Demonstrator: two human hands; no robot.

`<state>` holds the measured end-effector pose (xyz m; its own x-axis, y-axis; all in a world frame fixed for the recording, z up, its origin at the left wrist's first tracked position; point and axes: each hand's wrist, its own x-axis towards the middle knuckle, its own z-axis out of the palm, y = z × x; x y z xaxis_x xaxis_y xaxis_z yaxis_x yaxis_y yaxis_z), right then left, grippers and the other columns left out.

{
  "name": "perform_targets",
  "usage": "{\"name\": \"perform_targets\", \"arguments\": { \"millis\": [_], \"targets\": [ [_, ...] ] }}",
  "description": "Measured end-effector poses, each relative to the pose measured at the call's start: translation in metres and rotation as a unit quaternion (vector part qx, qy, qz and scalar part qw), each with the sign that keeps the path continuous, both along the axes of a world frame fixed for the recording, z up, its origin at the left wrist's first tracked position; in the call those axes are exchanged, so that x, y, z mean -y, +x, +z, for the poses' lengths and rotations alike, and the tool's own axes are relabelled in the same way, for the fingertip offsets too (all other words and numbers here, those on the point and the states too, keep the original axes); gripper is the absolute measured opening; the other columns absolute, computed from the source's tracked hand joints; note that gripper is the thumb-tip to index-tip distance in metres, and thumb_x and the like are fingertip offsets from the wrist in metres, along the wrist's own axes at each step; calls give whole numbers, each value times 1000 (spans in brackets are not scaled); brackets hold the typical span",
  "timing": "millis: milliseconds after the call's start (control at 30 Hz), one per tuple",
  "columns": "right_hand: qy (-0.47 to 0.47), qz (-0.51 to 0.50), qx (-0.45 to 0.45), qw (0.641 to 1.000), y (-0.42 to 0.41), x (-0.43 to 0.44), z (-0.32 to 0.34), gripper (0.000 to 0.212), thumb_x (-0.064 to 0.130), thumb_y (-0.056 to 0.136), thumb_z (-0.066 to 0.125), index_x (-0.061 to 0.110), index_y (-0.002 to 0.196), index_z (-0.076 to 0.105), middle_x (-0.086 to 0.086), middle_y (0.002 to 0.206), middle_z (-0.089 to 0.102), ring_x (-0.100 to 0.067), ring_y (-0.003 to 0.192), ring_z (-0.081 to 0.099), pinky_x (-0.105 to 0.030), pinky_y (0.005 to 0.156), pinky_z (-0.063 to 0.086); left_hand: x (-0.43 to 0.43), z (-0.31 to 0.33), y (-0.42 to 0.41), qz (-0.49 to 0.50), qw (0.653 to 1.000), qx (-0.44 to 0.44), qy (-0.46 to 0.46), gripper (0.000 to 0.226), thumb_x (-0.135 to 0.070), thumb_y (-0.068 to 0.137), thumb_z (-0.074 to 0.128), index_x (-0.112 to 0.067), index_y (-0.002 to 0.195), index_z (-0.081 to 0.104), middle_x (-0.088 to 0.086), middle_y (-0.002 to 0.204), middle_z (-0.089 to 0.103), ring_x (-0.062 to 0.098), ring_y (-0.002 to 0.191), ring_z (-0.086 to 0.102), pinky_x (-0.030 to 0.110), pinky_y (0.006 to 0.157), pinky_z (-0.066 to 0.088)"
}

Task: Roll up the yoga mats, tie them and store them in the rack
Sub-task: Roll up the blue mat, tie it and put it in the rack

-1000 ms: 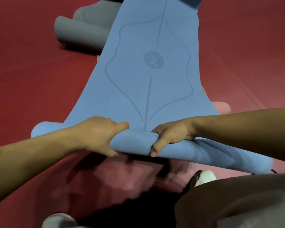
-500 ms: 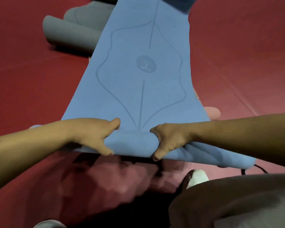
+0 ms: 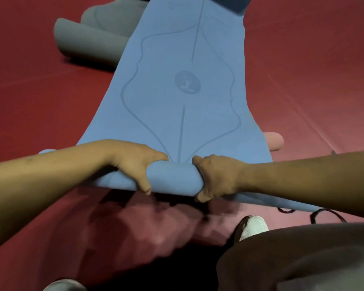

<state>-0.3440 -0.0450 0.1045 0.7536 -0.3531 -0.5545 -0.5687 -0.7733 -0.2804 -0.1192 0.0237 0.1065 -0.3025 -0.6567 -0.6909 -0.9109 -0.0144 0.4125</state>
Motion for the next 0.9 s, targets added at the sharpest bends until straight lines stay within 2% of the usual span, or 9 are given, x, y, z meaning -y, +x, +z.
{"name": "perform_targets", "arguments": {
  "millis": [100, 200, 267, 367, 467, 600, 700, 767, 900],
  "targets": [
    [128, -50, -36, 990, -8, 14, 1, 46, 40, 65, 83, 28, 94, 50, 11, 89, 61, -8, 81, 61, -22, 63, 47, -3, -4, -7, 15, 1000, 20, 10, 70, -47, 67, 82, -38, 121, 39, -10, 107, 60, 8, 93, 58, 28, 81, 49],
    [216, -100, -30, 971, -15, 35, -2, 41, 33, 66, 87, 27, 100, 64, 9, 95, 72, -7, 90, 68, -22, 76, 56, -21, -10, -7, -93, 957, 136, -240, 90, -70, 65, 67, -27, 135, 31, -4, 121, 51, 18, 107, 54, 36, 89, 46],
    [270, -127, -27, 954, -15, 45, -4, 42, 26, 67, 88, 22, 104, 68, 5, 100, 74, -13, 96, 70, -30, 87, 58, -31, -11, -9, -130, 921, 211, -301, 107, -77, 61, 65, -26, 144, 20, -3, 122, 47, 21, 109, 53, 37, 88, 46],
    [293, -113, -51, 948, -8, 47, -4, 43, 27, 70, 86, 20, 108, 67, 2, 105, 73, -16, 101, 69, -37, 94, 56, -35, -15, -9, -68, 945, 214, -239, 91, -63, 69, 70, -32, 138, 20, -1, 107, 53, 23, 96, 58, 36, 78, 49],
    [202, -88, -25, 975, -3, 40, -2, 58, 42, 71, 84, 24, 118, 55, 6, 108, 64, -15, 100, 63, -34, 91, 54, -20, -18, 1, -33, 977, 143, -153, 72, -56, 64, 72, -40, 124, 35, -6, 97, 62, 20, 88, 61, 32, 71, 48],
    [-34, 6, 5, 999, -7, 30, -9, 88, 65, 58, 81, 22, 121, 38, -2, 112, 55, -27, 95, 60, -40, 81, 52, 19, -7, 16, 32, 999, 4, -12, 64, -39, 61, 88, -36, 114, 52, -17, 102, 64, 7, 95, 60, 28, 84, 50],
    [-12, -9, 9, 1000, -13, 32, -15, 70, 53, 61, 82, 23, 109, 40, -1, 100, 61, -26, 87, 62, -37, 73, 54, 29, -10, 13, 30, 999, -12, 27, 69, -39, 62, 88, -35, 119, 49, -11, 113, 63, 10, 102, 60, 35, 92, 50],
    [63, -38, 4, 997, -17, 42, -12, 58, 45, 64, 83, 25, 103, 46, 6, 93, 62, -16, 84, 62, -27, 68, 52, 19, -15, 4, -24, 997, 58, -40, 88, -54, 64, 80, -33, 136, 33, -4, 127, 55, 16, 111, 55, 38, 97, 47],
    [187, -85, 12, 979, -18, 64, -3, 41, 31, 67, 88, 29, 94, 57, 15, 89, 65, 0, 83, 62, -11, 65, 44, -3, -17, -12, -159, 914, 232, -293, 116, -71, 65, 70, -24, 151, 7, 2, 127, 44, 24, 113, 50, 39, 91, 46]
  ]
}}
